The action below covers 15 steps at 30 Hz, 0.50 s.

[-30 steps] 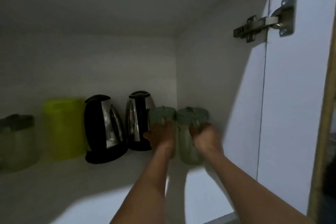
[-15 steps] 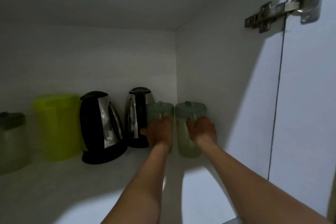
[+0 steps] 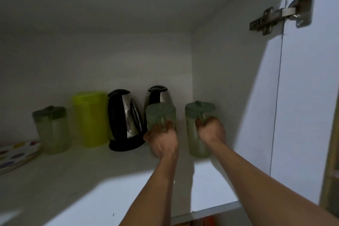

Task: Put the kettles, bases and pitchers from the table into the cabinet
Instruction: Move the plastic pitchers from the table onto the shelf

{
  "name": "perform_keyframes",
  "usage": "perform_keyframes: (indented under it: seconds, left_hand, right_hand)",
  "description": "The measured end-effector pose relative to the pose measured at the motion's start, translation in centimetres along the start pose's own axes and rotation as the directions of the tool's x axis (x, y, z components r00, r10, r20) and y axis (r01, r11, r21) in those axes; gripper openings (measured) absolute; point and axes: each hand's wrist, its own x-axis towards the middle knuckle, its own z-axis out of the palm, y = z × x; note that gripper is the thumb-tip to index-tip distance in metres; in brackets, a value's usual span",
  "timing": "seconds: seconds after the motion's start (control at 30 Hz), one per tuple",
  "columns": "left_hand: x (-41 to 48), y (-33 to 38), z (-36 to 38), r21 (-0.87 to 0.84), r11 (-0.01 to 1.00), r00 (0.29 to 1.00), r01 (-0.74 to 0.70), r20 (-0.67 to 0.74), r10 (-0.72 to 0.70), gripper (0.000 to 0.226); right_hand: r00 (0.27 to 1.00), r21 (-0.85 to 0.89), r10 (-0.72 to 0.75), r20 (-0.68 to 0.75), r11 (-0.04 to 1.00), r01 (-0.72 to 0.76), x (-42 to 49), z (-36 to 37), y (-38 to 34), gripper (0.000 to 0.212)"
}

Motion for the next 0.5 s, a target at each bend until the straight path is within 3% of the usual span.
perform_keyframes:
  seconds: [0.07,0.2,0.5]
  left_hand:
    - [0.7,0.3,-0.2,0.003,1.000,1.000,0.030,-0.002,-0.030,0.051]
    - [2.5,1.2,0.2,0.182,0.982,0.998,0.042,0.045,-0.051,0.045]
    - [3.9,1.3,1.3,0.152,0.982,0.983,0.112,0.128,-0.132,0.067]
  right_hand:
    - [1.000,0.002,0.000,0.010,1.000,0.000,0.2,0.0,0.0,0.038]
    - [0.999,0.002,0.012,0.032,1.000,-0.012,0.9,0.1,0.0,0.042]
    - [0.988,-0.025,0.025,0.151,0.999,-0.022,1.3,-0.2,-0.2,0.055]
